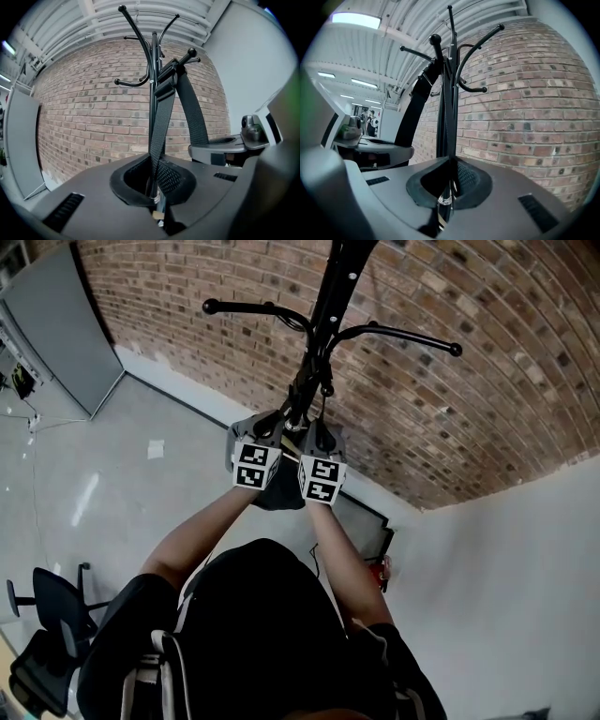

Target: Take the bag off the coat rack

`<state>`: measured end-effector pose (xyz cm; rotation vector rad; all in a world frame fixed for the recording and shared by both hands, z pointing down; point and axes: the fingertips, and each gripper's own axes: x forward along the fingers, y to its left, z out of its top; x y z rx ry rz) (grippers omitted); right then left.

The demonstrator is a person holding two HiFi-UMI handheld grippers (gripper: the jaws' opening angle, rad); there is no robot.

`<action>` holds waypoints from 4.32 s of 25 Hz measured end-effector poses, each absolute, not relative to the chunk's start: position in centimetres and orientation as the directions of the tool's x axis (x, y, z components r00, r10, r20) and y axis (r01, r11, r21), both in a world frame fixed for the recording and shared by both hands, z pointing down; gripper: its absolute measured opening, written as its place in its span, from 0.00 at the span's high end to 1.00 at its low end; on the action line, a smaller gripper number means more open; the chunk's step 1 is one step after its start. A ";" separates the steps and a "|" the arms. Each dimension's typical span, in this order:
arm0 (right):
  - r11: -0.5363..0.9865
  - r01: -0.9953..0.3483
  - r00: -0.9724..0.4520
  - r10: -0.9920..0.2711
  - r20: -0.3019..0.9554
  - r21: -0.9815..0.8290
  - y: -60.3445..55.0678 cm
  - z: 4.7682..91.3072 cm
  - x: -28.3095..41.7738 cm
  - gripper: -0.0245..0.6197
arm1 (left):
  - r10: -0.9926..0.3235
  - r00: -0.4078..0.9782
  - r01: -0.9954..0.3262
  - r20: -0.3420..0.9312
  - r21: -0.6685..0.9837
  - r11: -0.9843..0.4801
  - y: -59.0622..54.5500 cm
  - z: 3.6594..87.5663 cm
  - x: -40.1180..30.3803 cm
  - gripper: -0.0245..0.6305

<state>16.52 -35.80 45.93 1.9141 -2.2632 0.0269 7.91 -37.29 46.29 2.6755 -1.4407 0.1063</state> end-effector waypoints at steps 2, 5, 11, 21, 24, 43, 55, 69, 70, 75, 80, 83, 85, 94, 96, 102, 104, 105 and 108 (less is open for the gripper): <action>0.151 -0.984 -0.136 -0.980 0.148 0.094 -35.5 45.8 17.2 0.93 | -0.832 0.544 -0.839 0.108 0.062 -0.541 -37.1 46.1 7.2 0.93; 0.087 -0.996 -0.083 -0.986 0.145 0.020 -35.3 45.1 18.8 0.93 | -0.842 0.532 -0.846 0.091 0.092 -0.524 -36.9 45.3 6.0 0.93; -0.015 -1.000 0.013 -0.992 0.127 -0.013 -33.7 43.3 21.5 0.93 | -0.861 0.504 -0.863 0.062 0.088 -0.498 -35.8 43.6 4.0 0.93; -0.089 -0.988 0.091 -0.996 -0.013 -0.125 -30.8 37.4 27.8 0.93 | -0.890 0.454 -0.882 -0.040 0.120 -0.455 -34.7 37.5 -0.7 0.93; -0.103 -0.982 0.112 -0.993 -0.049 -0.158 -30.0 35.7 28.7 0.93 | -0.896 0.438 -0.881 -0.078 0.160 -0.445 -34.1 35.4 -2.0 0.93; -0.064 -0.994 0.074 -0.989 -0.128 -0.085 -24.7 29.0 28.3 0.93 | -0.876 0.445 -0.854 -0.184 0.207 -0.477 -30.1 28.0 -4.4 0.93; -0.023 -0.997 0.037 -0.980 -0.198 -0.070 -22.4 26.2 25.9 0.93 | -0.854 0.453 -0.821 -0.254 0.255 -0.511 -29.1 25.6 -5.0 0.93; -0.035 -0.991 0.063 -0.976 -0.210 -0.132 -17.8 25.7 29.0 0.93 | -0.822 0.498 -0.789 -0.277 0.247 -0.562 -27.3 24.9 -6.5 0.93; -0.036 -0.992 0.061 -0.978 -0.201 -0.124 -17.2 25.9 28.9 0.93 | -0.812 0.520 -0.781 -0.266 0.238 -0.578 -26.8 25.5 -6.5 0.93; -0.012 -0.992 0.035 -0.983 -0.180 -0.126 -15.2 26.9 27.8 0.93 | -0.821 0.525 -0.770 -0.223 0.287 -0.570 -25.0 27.7 -7.6 0.93; -0.008 -0.992 0.025 -0.991 -0.132 -0.124 -14.2 28.7 27.7 0.93 | -0.836 0.504 -0.824 -0.216 0.172 -0.540 -23.9 28.5 -7.9 0.93; -0.014 -0.996 0.024 -0.994 -0.109 -0.086 -12.8 29.6 27.2 0.93 | -0.836 0.510 -0.820 -0.201 0.181 -0.544 -22.6 29.6 -8.3 0.93; 0.012 -0.996 -0.002 -0.994 -0.109 -0.091 -12.0 29.8 26.7 0.93 | -0.845 0.500 -0.825 -0.189 0.194 -0.531 -21.9 29.6 -8.7 0.93; -0.005 -0.996 0.011 -0.998 -0.066 -0.088 -9.5 31.7 26.5 0.93 | -0.841 0.507 -0.826 -0.190 0.172 -0.536 -18.5 29.8 -9.0 0.93; 0.000 -0.997 0.005 -0.998 -0.064 -0.079 -9.0 32.0 26.2 0.93 | -0.846 0.499 -0.832 -0.187 0.169 -0.529 -18.2 29.8 -9.2 0.93; -0.015 -0.999 0.019 -0.996 -0.088 -0.047 -8.1 31.8 25.7 0.93 | -0.860 0.481 -0.852 -0.169 0.143 -0.504 -17.2 31.1 -9.9 0.93; -0.022 -1.000 0.022 -0.997 -0.076 -0.003 -7.7 32.1 25.4 0.93 | -0.864 0.476 -0.857 -0.164 0.135 -0.498 -16.9 31.1 -10.2 0.93; -0.032 -0.999 0.030 -0.997 -0.065 0.030 -7.5 32.4 25.4 0.93 | -0.863 0.476 -0.859 -0.167 0.119 -0.497 -16.8 31.0 -10.3 0.93; -0.052 -0.996 0.049 -0.998 -0.035 0.071 -7.1 33.5 25.6 0.93 | -0.859 0.482 -0.864 -0.172 0.067 -0.498 -16.6 31.2 -10.1 0.93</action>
